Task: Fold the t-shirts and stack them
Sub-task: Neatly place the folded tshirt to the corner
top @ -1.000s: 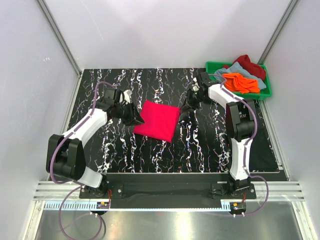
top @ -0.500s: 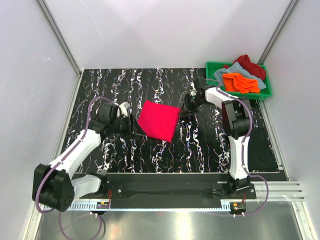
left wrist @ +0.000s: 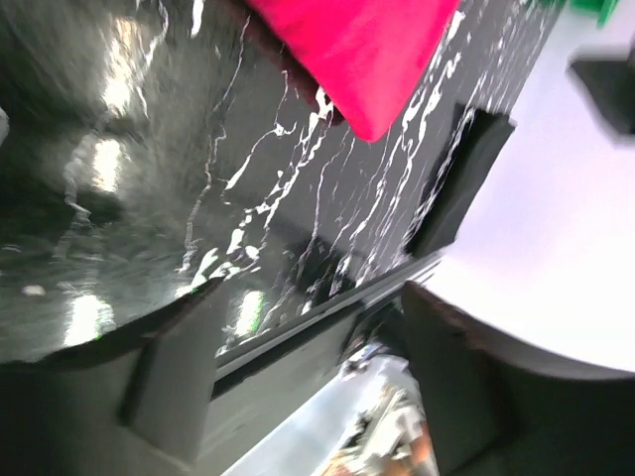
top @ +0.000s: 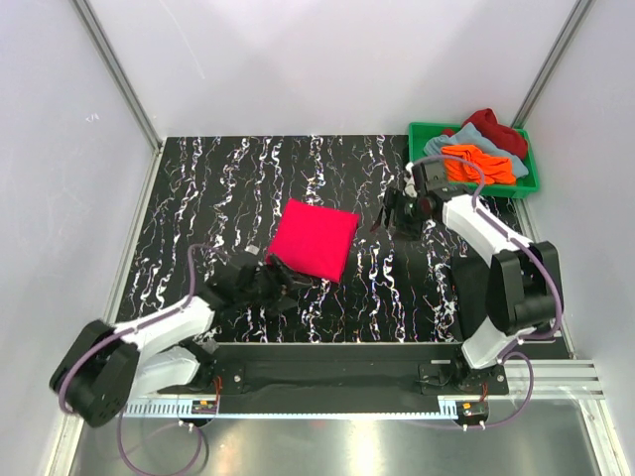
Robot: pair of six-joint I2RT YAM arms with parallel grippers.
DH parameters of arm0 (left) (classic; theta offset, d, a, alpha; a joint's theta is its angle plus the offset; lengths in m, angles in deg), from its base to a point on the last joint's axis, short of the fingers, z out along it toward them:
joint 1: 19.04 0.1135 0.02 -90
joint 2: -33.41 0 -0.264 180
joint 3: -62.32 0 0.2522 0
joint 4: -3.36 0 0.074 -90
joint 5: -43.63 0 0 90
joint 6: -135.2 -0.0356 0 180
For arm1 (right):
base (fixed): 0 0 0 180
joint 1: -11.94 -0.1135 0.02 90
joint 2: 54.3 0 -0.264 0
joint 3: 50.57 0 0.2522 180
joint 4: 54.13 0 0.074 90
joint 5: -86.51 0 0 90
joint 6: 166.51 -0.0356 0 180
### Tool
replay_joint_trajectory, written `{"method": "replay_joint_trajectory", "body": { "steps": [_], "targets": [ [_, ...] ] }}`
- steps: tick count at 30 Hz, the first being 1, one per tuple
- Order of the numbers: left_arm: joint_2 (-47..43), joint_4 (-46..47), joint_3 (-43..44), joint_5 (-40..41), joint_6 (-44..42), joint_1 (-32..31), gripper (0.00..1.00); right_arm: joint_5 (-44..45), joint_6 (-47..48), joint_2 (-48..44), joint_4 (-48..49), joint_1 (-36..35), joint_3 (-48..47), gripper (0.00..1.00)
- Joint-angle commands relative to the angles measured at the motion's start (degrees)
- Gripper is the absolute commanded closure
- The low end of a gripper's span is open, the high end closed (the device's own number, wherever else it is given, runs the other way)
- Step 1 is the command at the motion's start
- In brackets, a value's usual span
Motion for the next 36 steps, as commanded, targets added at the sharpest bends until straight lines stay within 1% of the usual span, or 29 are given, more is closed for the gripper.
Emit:
{"method": "replay_joint_trajectory", "body": {
  "steps": [1,2,3,4,5,6,7,8,10,11,12,14,15,17,21,25,29,31,34,36],
  "targets": [
    [5.25,13.64,3.84,9.68,13.58,-7.11,0.19,-0.38,0.72,-3.82,1.06,-0.05,5.44,0.27],
    [9.89,12.68,5.79,10.91,14.02,-8.62,0.19,-0.12,0.89,-5.92,1.06,0.04,7.45,0.26],
    [12.11,11.71,8.59,11.09,14.81,-9.85,0.19,0.14,0.98,-7.07,0.97,-0.05,8.34,0.26],
    [13.87,11.79,9.14,11.53,18.82,-12.04,0.21,0.41,1.07,-8.21,0.97,0.04,9.14,0.24],
    [16.24,12.23,8.88,14.58,21.73,-13.37,0.23,0.93,1.07,-10.31,0.89,0.04,9.93,0.24],
    [16.78,13.45,7.84,16.79,24.72,-14.6,0.25,1.11,0.81,-11.29,0.97,0.04,11.41,0.23],
    [17.4,13.29,7.74,18.64,29.71,-16.61,0.27,1.11,0.63,-13.21,0.97,0.04,12.04,0.23],
    [18.01,12.76,7.83,22.31,31.67,-17.33,0.29,1.03,0.02,-14.02,0.89,0.04,12.57,0.22],
    [21.08,11.79,9.67,23.66,34.84,-18.73,0.31,0.76,-0.6,-16.21,0.8,0.04,13.97,0.2],
    [22.23,11.53,10.63,23.84,35.38,-19.0,0.37,0.76,-0.95,-16.66,0.71,-0.05,14.5,0.18],
    [23.98,10.83,12.29,24.27,35.73,-19.27,0.4,0.76,-0.95,-17.01,0.62,-0.05,14.59,0.17],
    [24.87,8.55,14.06,28.04,36.18,-20.5,0.41,1.2,-0.6,-17.36,0.45,0.04,14.68,0.01],
    [25.83,6.8,15.46,29.1,36.35,-20.85,0.42,0.94,-0.6,-17.28,0.27,0.04,14.51,0.0],
    [27.07,6.26,16.17,29.73,37.23,-21.12,0.43,0.59,-0.51,-16.93,0.09,0.04,14.24,0.0],
    [29.09,5.81,15.57,31.75,39.25,-21.12,0.43,-0.64,-0.08,-15.53,0.18,-0.05,13.36,0.0],
    [31.37,5.81,16.26,32.8,40.31,-21.03,0.47,-2.84,0.01,-9.74,-0.52,0.13,11.43,0.0],
    [33.04,5.99,17.23,34.03,40.74,-21.03,0.51,-3.28,-0.16,-7.53,-0.17,-0.05,8.89,0.0],
    [33.92,7.66,17.06,34.12,41.88,-21.03,0.53,-4.41,-0.07,-5.86,-0.26,-0.05,7.74,0.0],
    [34.89,8.71,17.14,34.47,41.89,-21.03,0.62,-6.26,0.54,-3.67,-0.17,0.04,5.63,0.01],
    [34.81,9.59,17.14,34.56,41.19,-21.03,0.71,-8.11,0.63,-2.17,0.35,0.04,4.14,0.05]
  ]
}}
